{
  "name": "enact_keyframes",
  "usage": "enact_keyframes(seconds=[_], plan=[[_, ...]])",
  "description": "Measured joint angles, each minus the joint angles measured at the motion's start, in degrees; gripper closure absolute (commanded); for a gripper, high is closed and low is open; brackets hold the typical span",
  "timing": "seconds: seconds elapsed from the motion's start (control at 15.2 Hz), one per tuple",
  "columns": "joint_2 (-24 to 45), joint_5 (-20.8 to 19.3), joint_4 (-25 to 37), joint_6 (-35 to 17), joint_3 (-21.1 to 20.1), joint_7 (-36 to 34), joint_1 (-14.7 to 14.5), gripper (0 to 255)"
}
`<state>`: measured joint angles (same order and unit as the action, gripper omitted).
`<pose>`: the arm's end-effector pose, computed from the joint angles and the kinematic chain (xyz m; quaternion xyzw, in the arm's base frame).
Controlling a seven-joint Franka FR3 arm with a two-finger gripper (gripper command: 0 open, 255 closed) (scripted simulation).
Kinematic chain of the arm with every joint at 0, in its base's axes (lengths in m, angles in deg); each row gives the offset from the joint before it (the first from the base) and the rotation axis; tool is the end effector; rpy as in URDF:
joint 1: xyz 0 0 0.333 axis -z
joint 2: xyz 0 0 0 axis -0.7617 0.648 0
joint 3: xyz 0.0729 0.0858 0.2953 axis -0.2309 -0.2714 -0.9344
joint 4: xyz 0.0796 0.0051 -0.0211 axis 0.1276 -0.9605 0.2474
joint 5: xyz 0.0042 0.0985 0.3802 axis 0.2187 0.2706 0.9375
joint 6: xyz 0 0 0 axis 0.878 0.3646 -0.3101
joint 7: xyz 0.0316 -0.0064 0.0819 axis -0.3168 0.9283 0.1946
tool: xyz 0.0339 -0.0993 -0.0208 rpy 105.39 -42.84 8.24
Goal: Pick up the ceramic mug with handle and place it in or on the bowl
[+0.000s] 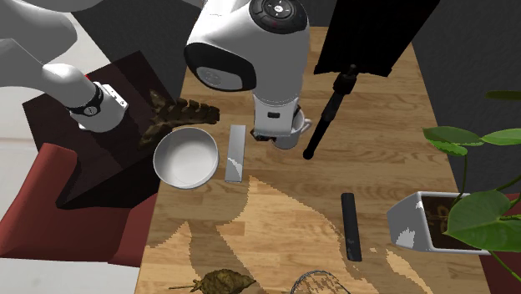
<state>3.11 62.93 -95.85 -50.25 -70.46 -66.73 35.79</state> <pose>0.5338 0.3979 0.3907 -0.9991 -0.0272 -0.0014 0.0317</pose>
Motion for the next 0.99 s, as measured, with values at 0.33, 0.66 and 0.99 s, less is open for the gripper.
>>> enact_keyframes(seconds=[0.33,0.66,0.99], plan=[[-3.6,1.7,-1.9,1.4,-0.5,1.5,1.6,255],[-14.3,7.0,-15.1,-2.0,-0.8,7.1,6.5,255],[-25.6,13.2,-26.8,-3.4,0.7,14.8,10.0,255]])
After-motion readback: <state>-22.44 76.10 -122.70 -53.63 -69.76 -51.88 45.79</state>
